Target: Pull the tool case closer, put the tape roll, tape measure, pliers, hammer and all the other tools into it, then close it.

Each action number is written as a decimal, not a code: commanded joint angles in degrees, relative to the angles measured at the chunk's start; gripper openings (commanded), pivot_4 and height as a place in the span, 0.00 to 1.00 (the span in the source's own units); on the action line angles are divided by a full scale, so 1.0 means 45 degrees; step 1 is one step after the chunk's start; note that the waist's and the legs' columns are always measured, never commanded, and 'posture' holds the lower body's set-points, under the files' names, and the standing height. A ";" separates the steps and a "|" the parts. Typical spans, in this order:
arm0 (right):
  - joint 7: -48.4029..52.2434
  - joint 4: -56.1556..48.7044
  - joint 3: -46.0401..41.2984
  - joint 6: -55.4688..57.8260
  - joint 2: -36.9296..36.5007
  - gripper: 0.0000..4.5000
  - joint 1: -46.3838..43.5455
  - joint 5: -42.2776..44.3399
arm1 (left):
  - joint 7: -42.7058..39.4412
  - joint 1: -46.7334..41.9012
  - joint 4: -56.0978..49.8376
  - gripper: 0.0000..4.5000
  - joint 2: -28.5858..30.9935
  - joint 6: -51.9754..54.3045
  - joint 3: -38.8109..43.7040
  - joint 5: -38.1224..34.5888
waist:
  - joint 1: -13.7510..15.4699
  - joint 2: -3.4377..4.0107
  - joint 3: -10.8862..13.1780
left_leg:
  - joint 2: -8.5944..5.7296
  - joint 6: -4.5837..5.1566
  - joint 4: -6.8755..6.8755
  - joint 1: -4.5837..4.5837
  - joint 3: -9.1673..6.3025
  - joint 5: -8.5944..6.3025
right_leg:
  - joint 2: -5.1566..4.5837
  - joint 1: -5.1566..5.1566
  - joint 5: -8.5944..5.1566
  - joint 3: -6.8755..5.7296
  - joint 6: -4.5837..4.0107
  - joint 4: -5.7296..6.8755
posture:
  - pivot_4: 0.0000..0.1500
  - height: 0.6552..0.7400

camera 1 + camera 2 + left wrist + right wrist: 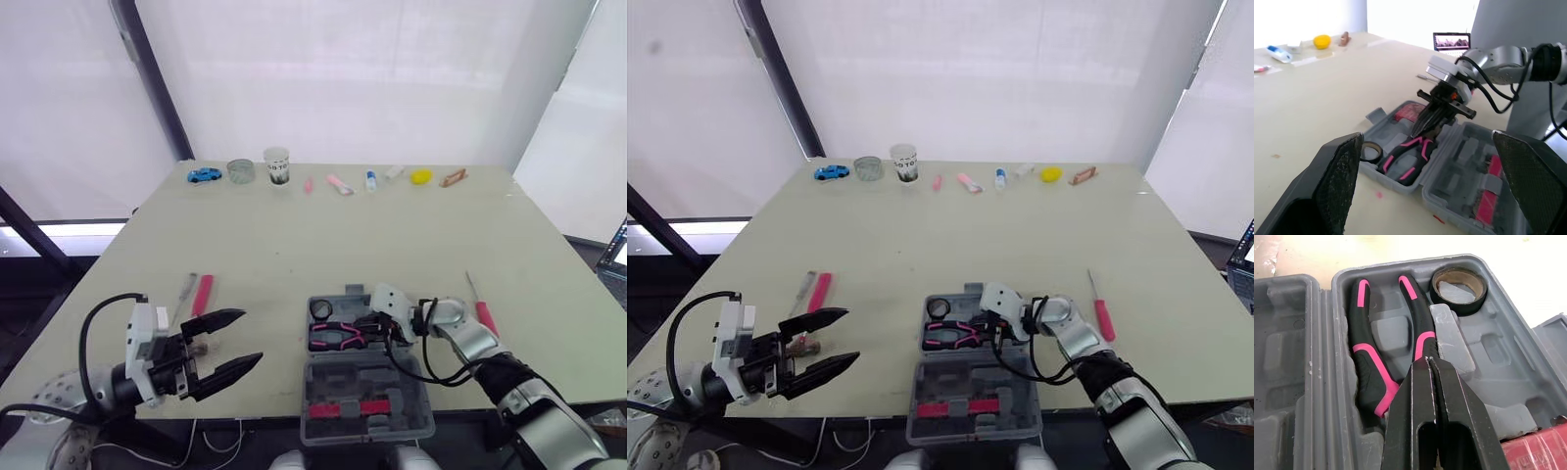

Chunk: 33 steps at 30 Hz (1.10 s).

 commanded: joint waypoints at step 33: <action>-0.1289 -0.6448 -1.0223 -0.0359 -0.3181 1.00 1.0940 0.5590 | 0.4871 0.3305 0.2623 1.00 -0.4039 -0.1810 0.2954 0.0813 | 0.0175 -0.0009 0.0413 | -0.0056 0.0016 -0.0011 -0.0333 0.0017 -0.0047 | -0.0084 -0.0260 -0.0031 0.0004 0.0055 -0.0111 | 1.00 1.00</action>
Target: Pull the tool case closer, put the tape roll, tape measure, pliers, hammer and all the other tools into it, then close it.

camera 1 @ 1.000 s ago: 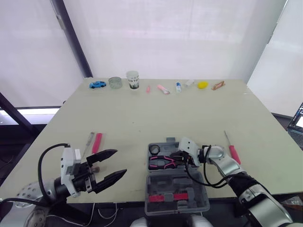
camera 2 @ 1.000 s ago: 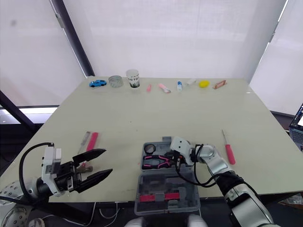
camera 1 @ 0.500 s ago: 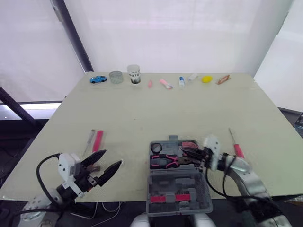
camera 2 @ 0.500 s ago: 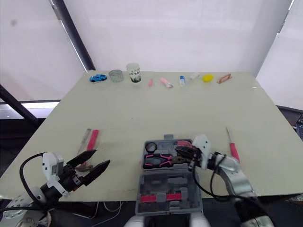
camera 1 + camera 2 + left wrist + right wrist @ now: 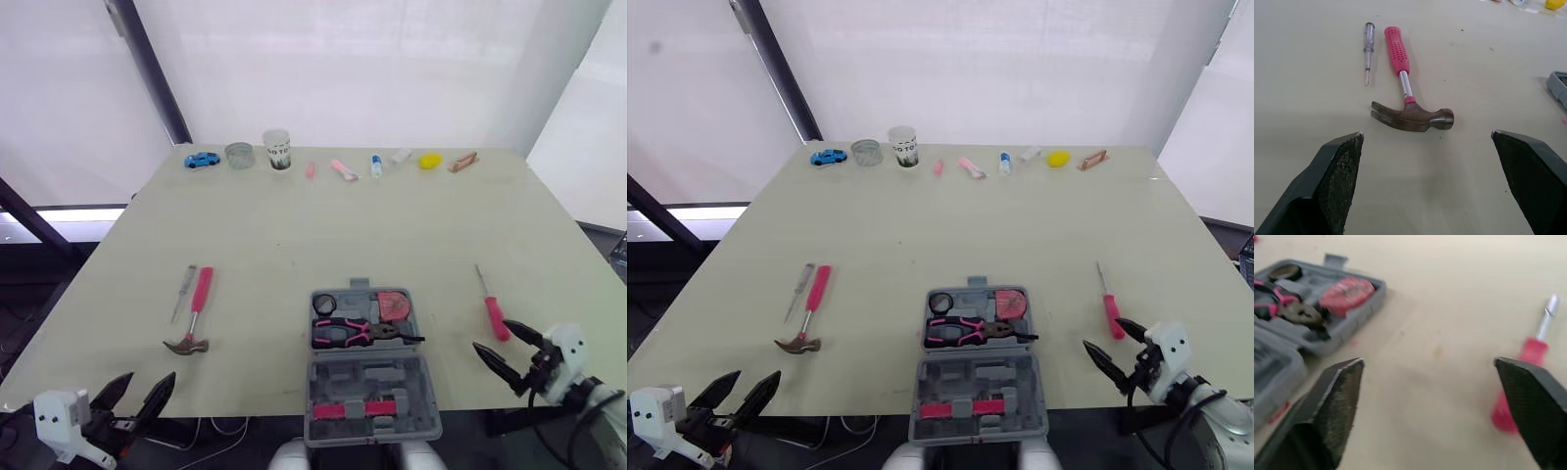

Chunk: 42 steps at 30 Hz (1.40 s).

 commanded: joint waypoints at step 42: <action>0.2956 -0.0790 0.7463 0.2707 -0.2963 0.02 -0.6856 -0.5069 | -0.2799 -0.6708 -0.0920 0.00 0.4432 0.3465 -0.9214 0.4139 | 0.0192 0.0060 0.0063 | -0.0021 0.0013 0.0025 -0.0010 -0.0004 -0.0018 | 0.0081 0.0019 0.0005 -0.0019 0.0000 0.0012 | 1.00 1.00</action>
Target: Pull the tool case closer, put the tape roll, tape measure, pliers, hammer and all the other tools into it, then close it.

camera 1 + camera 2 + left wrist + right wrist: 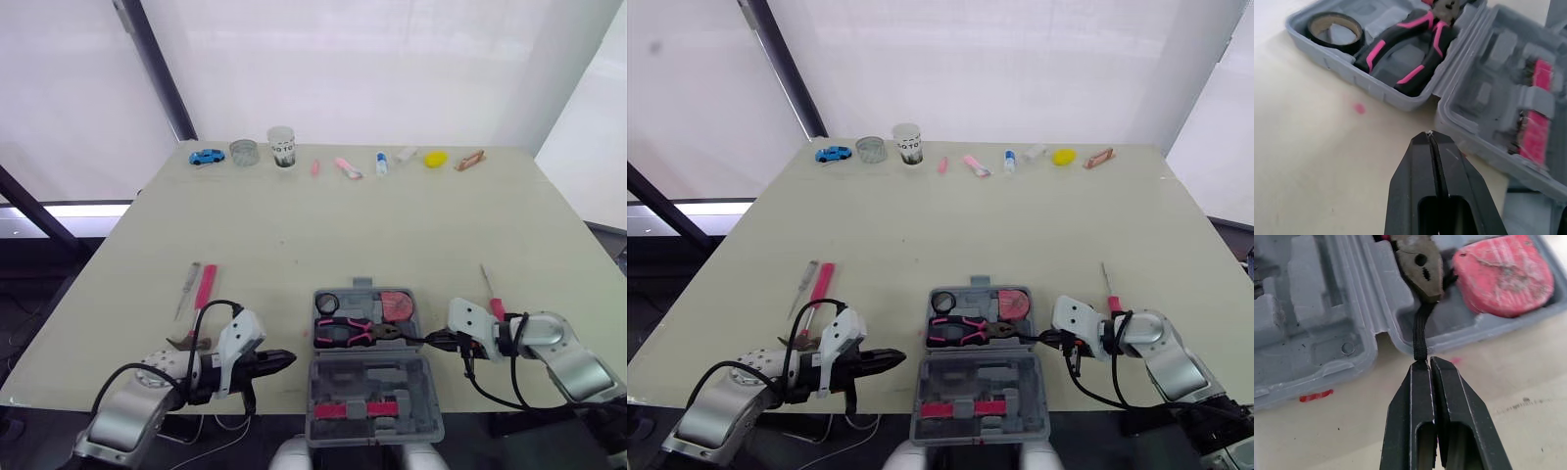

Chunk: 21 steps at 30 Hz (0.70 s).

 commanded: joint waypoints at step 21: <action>0.0685 -0.0971 0.0946 0.1509 0.0260 0.02 -0.1006 -0.0522 | -0.0280 -0.2611 0.2408 0.00 -0.1542 -0.0828 -0.1635 0.1349 | -0.0001 -0.0002 0.0001 | -0.0003 0.0000 0.0032 0.0002 0.0001 0.0001 | 0.0012 0.0000 0.0000 -0.0006 0.0001 0.0055 | 1.00 1.00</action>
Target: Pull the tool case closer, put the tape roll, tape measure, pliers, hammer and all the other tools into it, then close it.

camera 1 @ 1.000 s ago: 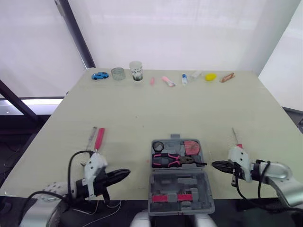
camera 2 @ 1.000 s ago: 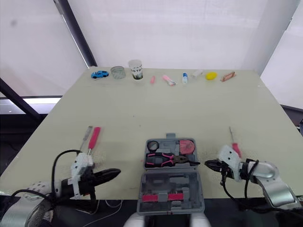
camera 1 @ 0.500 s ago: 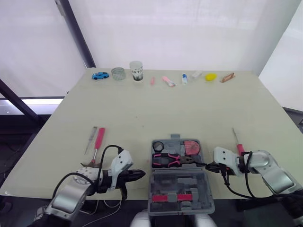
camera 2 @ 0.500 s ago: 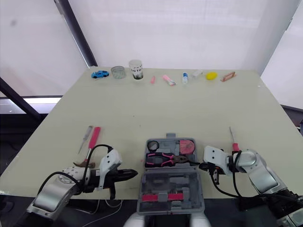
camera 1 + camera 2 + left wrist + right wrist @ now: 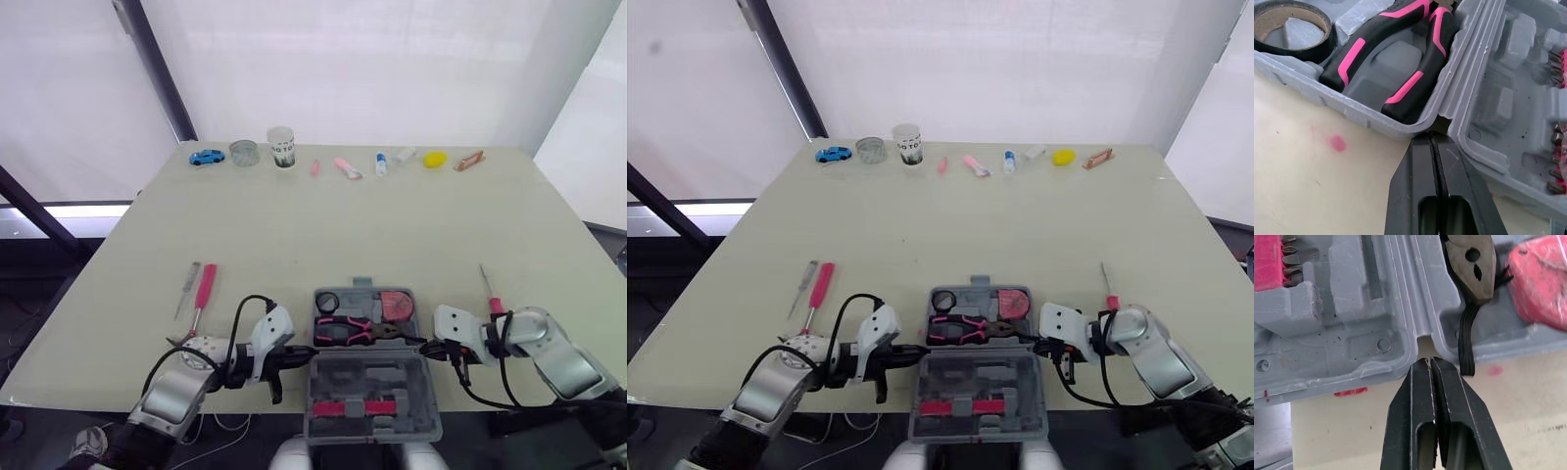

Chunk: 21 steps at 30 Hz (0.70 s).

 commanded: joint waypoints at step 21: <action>-0.0079 0.4843 0.0128 -0.2605 0.1278 0.02 -0.3057 -0.0834 | -0.1002 -0.3647 0.5460 0.00 -0.1149 -0.2723 -0.0184 0.1415 | -0.0005 0.0001 0.0000 | -0.0010 -0.0003 0.0022 0.0004 0.0026 0.0006 | 0.0008 0.0015 0.0030 -0.0012 0.0048 0.0026 | 1.00 1.00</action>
